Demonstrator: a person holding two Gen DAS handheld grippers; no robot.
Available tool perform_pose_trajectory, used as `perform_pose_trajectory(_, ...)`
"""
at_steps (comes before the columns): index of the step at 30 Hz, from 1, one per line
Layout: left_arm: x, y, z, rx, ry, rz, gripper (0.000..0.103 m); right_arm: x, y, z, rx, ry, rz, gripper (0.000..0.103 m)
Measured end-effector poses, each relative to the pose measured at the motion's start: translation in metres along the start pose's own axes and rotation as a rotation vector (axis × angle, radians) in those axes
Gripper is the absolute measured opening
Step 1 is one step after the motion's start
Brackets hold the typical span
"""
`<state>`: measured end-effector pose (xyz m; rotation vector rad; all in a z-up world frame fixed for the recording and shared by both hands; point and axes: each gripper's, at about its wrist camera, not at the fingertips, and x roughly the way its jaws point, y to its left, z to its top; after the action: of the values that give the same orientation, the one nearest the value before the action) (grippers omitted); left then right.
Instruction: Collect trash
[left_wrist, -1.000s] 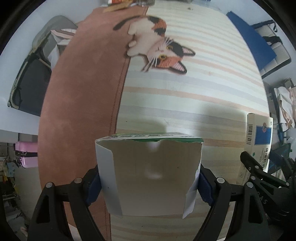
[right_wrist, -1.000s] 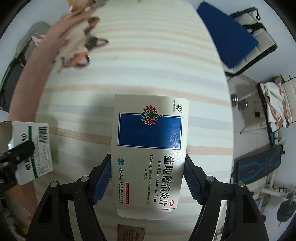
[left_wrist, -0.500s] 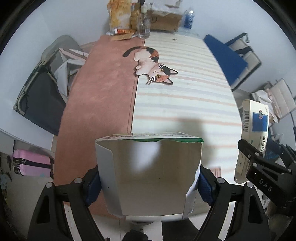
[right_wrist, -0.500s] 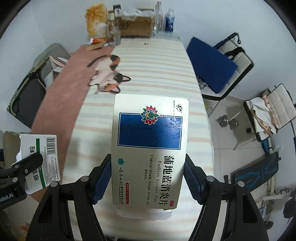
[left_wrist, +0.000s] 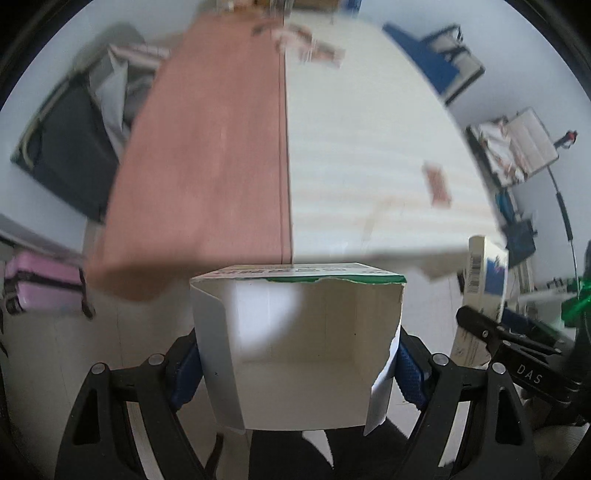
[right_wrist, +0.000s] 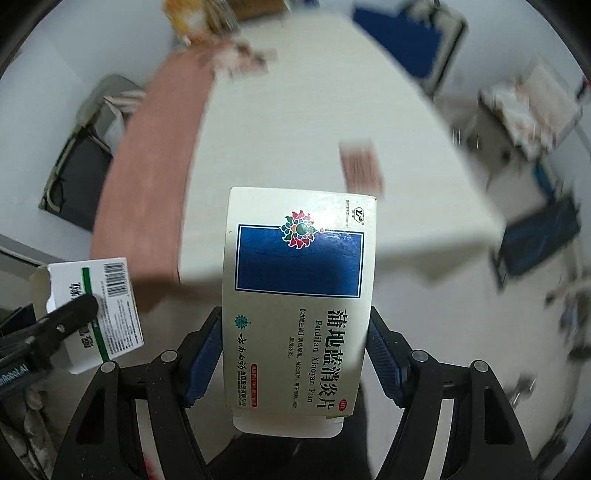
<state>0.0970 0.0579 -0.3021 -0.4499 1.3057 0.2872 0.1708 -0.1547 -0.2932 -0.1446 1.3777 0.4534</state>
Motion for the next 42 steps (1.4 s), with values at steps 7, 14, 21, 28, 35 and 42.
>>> perform_pose_trajectory(7,0.139,0.022,-0.042,-0.062,0.175,-0.047,0.086,0.124,-0.037,-0.080,0.132,0.198,0.074,0.074)
perform_pose_trajectory(14,0.311,0.045,-0.076,-0.160,0.286,-0.061,0.103,0.294,-0.075,-0.122,0.202,0.264,0.121,0.074)
perform_pose_trajectory(21,0.383,0.064,-0.107,-0.205,0.269,0.041,0.103,0.418,-0.083,-0.142,0.187,0.321,0.195,0.097)
perform_pose_trajectory(28,0.349,0.073,-0.125,-0.214,0.200,0.195,0.103,0.420,-0.071,-0.140,0.076,0.290,0.107,0.102)
perform_pose_trajectory(35,0.287,0.064,-0.137,-0.226,0.183,0.211,0.103,0.354,-0.058,-0.140,-0.029,0.232,-0.056,0.102)
perform_pose_trajectory(42,0.192,0.044,-0.140,-0.192,0.135,0.187,0.103,0.236,-0.042,-0.136,-0.070,0.174,-0.106,0.102)
